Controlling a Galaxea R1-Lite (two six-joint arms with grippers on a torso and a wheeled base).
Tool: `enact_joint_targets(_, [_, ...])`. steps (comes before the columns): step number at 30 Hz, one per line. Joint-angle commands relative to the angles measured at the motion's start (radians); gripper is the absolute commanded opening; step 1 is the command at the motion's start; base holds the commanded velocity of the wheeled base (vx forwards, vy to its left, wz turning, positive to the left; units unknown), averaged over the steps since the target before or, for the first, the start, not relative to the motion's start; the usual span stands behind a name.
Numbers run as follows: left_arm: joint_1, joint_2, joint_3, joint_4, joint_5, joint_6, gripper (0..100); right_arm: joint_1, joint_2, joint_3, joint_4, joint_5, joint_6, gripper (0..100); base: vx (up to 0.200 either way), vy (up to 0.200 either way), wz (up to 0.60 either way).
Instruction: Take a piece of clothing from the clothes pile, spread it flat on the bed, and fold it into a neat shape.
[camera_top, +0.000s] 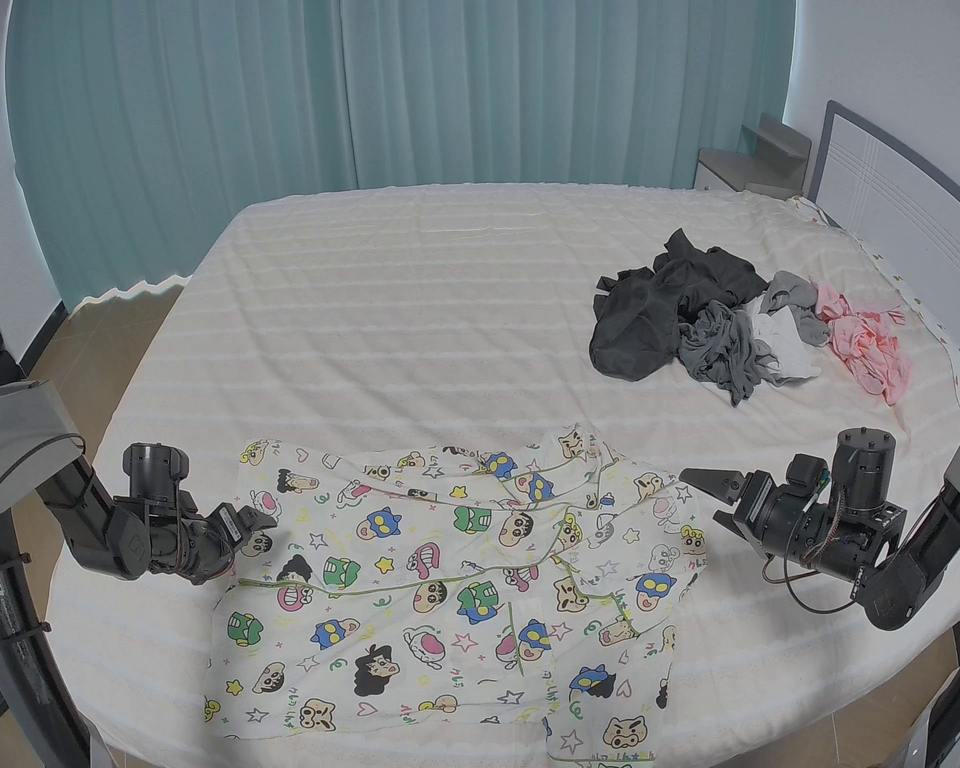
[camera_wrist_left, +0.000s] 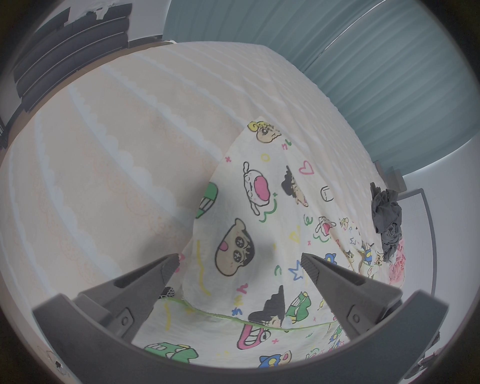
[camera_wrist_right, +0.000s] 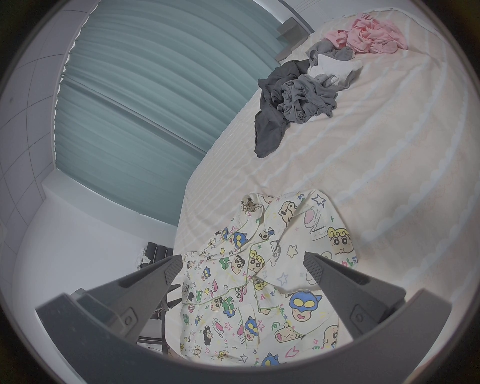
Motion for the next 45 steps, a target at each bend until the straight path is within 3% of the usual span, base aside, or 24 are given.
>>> enact_joint_targets(1, [0.0,0.041,-0.005,-0.004,0.003,0.0,100,0.001,0.002,0.0,0.0,-0.001,0.0,100,0.0,0.0,0.0])
enact_joint_targets(4, [0.001,0.052,-0.003,-0.043,0.005,-0.004,100,0.001,0.002,0.0,0.0,0.001,0.0,100,0.0,0.0,0.0])
enact_joint_targets(5, [0.001,0.06,-0.005,-0.058,0.008,-0.007,0,0.001,0.002,0.001,0.0,0.001,0.0,100,0.0,0.0,0.0])
enact_joint_targets(20, [0.067,0.073,0.024,-0.056,0.022,0.053,0,-0.004,0.006,0.0,0.0,0.001,0.0,100,0.0,0.0,0.0])
enact_joint_targets(45, [0.09,0.006,0.15,-0.06,0.022,0.061,0,-0.004,0.009,0.0,0.0,0.001,0.0,100,0.0,0.0,0.0])
